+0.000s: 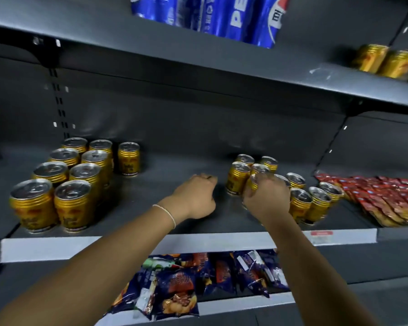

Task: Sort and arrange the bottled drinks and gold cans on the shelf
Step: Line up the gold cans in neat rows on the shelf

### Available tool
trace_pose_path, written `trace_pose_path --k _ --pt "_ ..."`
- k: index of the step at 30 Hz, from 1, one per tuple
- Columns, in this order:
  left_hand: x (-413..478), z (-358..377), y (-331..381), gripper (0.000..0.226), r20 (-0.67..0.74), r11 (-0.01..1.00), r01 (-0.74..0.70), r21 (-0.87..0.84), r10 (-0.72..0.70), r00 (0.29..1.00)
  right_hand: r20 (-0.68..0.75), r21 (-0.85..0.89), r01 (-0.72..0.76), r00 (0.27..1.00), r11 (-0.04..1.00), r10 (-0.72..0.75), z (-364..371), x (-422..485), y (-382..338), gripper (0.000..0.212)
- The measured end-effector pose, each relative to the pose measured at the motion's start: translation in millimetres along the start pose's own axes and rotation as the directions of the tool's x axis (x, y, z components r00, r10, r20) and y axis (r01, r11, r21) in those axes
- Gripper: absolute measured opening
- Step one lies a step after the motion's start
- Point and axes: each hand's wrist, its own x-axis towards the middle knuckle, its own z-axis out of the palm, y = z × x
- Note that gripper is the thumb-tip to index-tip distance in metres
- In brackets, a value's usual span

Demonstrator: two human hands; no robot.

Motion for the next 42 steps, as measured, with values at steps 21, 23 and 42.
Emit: trace_pose_path --k 21,23,42 --pt "26.4 42.7 47.9 0.024 0.048 0.993 -0.104 -0.052 0.107 0.993 -0.021 0.146 -0.02 1.0 0.989 0.023 4.3 1.1 50.5 0.031" --pt "23.8 43.2 43.4 0.024 0.031 0.989 -0.119 -0.091 0.122 0.992 -0.021 0.259 -0.005 1.0 0.966 0.011 0.8 -2.3 45.2 0.024" --pt "-39.0 -21.8 -57.9 0.051 0.084 0.464 0.115 -0.879 -0.087 0.993 0.249 0.924 -0.217 0.967 0.314 -0.063 -7.7 -3.3 -87.3 0.037"
